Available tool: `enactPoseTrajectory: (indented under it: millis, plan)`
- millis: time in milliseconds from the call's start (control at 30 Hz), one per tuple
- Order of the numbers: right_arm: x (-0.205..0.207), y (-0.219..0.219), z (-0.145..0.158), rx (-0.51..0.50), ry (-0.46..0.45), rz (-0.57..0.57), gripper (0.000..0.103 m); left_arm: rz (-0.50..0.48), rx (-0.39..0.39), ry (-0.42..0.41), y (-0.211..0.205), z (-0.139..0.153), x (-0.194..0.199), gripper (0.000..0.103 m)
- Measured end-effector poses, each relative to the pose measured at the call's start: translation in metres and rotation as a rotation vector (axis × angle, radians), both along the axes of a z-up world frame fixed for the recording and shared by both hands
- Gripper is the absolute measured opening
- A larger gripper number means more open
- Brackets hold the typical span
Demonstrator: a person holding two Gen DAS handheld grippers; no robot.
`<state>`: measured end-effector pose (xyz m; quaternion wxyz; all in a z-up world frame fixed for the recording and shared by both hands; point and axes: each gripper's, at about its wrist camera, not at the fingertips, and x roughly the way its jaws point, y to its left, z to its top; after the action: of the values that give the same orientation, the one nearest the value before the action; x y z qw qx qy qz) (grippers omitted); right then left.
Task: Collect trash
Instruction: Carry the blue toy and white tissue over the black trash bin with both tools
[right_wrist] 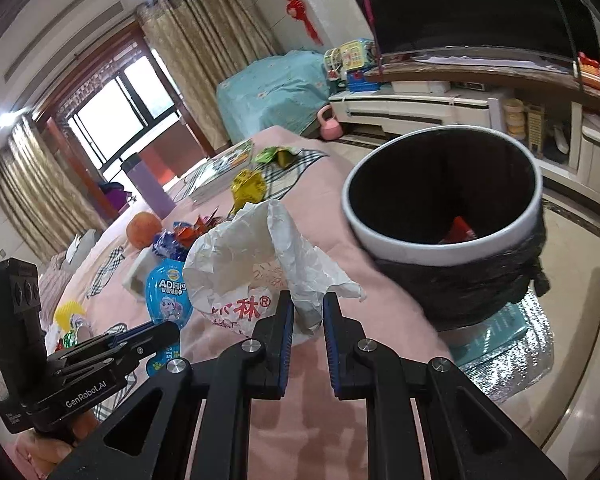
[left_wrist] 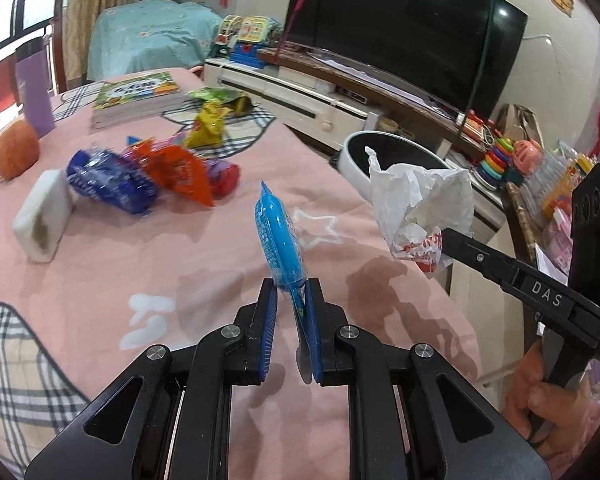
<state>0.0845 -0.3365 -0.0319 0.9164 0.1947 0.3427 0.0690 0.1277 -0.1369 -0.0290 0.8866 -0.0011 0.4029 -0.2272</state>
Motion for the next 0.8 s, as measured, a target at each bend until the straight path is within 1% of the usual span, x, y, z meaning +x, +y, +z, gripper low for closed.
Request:
enactPoseTrajectory:
  millis: [533, 800]
  plan:
    - [-0.005, -0.046, 0.004, 0.012, -0.017, -0.109, 0.015, -0.093, 0.003, -0.006, -0.057, 0.011, 0.016, 0.013]
    - [0.000, -0.068, 0.006, 0.007, -0.022, -0.154, 0.015, -0.133, 0.002, -0.022, -0.083, 0.019, 0.028, 0.013]
